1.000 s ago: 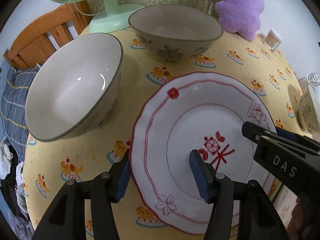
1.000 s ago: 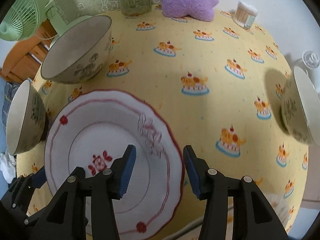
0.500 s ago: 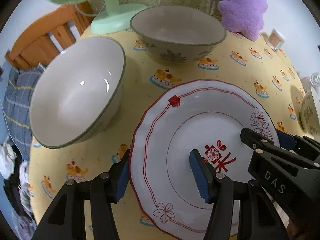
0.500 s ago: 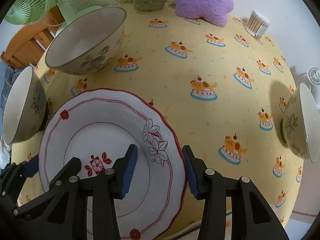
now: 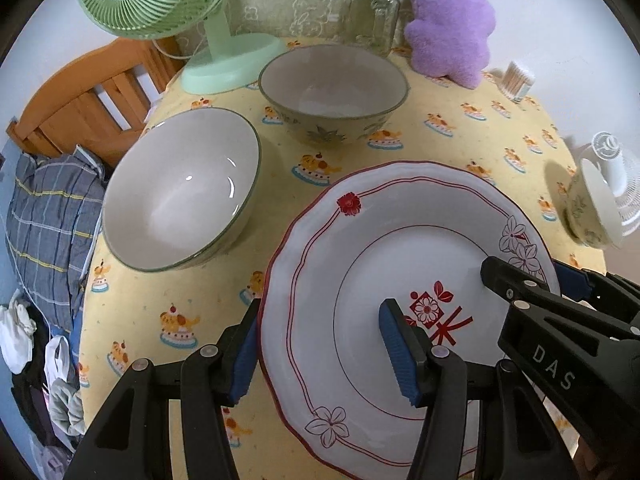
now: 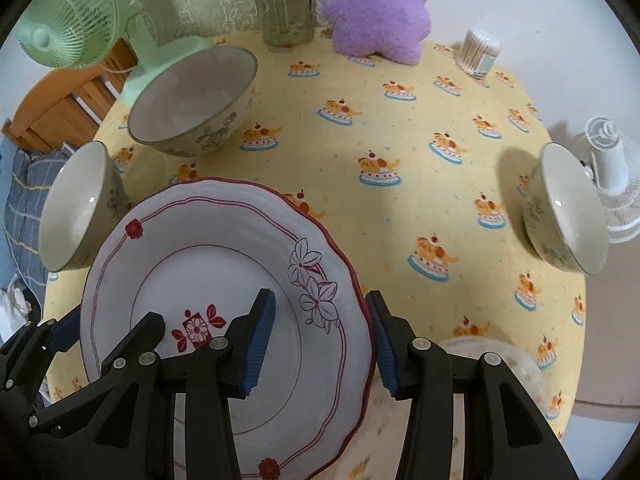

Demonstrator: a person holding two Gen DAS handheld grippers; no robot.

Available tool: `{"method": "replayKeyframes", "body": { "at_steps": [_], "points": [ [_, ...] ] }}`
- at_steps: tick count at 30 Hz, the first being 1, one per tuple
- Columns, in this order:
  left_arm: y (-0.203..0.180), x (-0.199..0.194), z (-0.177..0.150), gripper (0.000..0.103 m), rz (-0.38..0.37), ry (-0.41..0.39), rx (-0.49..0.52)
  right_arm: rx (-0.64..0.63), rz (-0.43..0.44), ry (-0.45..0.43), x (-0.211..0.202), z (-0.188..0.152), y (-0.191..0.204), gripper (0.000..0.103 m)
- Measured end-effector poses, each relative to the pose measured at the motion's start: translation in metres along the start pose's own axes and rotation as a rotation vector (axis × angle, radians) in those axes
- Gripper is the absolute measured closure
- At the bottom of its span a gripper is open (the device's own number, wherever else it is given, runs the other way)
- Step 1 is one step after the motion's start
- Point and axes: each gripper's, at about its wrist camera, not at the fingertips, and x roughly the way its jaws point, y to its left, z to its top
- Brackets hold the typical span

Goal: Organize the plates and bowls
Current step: 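Lift the red-rimmed plate with both grippers and carry it toward the plate stack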

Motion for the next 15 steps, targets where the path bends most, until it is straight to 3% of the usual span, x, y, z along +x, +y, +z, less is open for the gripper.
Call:
{"method": "replayKeyframes", "body": {
  "at_steps": [15],
  "points": [
    [-0.028, -0.040, -0.034, 0.044, -0.085, -0.024, 0.141, 0.152, -0.067, -0.039, -0.057, -0.060, -0.026, 0.053]
  ]
}}
